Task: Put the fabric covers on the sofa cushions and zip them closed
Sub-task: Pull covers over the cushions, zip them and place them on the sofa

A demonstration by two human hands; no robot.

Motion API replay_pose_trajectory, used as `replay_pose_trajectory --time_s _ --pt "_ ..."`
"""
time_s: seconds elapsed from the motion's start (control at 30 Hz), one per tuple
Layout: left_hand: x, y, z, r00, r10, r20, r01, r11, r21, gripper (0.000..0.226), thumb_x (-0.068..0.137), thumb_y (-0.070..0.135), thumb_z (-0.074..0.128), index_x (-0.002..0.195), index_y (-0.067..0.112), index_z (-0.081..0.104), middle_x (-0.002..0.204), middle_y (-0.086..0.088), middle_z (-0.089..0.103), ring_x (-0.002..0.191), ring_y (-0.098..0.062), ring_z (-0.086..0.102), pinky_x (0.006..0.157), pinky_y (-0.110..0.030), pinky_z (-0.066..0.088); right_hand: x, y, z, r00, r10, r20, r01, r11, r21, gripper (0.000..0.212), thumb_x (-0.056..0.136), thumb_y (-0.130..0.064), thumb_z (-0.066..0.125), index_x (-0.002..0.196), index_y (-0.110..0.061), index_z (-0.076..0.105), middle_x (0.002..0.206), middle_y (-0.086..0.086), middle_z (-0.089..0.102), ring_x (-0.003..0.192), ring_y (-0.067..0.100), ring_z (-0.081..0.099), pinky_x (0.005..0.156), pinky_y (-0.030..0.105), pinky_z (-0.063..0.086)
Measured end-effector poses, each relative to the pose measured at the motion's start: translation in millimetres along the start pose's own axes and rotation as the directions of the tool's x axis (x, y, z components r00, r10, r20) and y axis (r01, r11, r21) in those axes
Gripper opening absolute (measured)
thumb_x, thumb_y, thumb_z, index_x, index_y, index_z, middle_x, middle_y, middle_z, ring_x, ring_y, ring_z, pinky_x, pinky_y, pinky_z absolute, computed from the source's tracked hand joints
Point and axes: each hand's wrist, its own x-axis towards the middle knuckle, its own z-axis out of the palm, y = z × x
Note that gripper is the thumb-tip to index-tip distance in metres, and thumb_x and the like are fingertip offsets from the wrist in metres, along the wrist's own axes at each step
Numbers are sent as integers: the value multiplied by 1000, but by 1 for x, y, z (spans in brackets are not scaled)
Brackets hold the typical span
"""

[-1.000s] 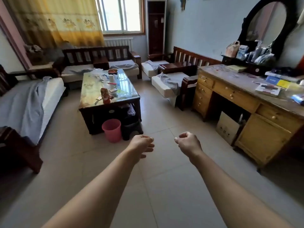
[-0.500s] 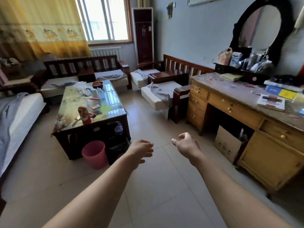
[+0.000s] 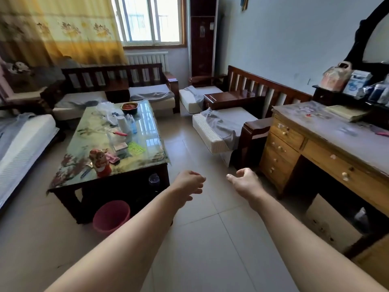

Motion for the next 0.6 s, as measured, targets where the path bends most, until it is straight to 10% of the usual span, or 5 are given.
replay_pose_trajectory --time_s 0.6 --pt "460 181 -33 997 -27 70 19 994 108 14 95 17 49 81 18 53 91 -9 58 69 -14 53 58 -23 29 465 -81 39 984 154 -92 -162 983 -88 44 89 -32 58 124 -7 49 126 15 54 114 29 52 90 31 42"
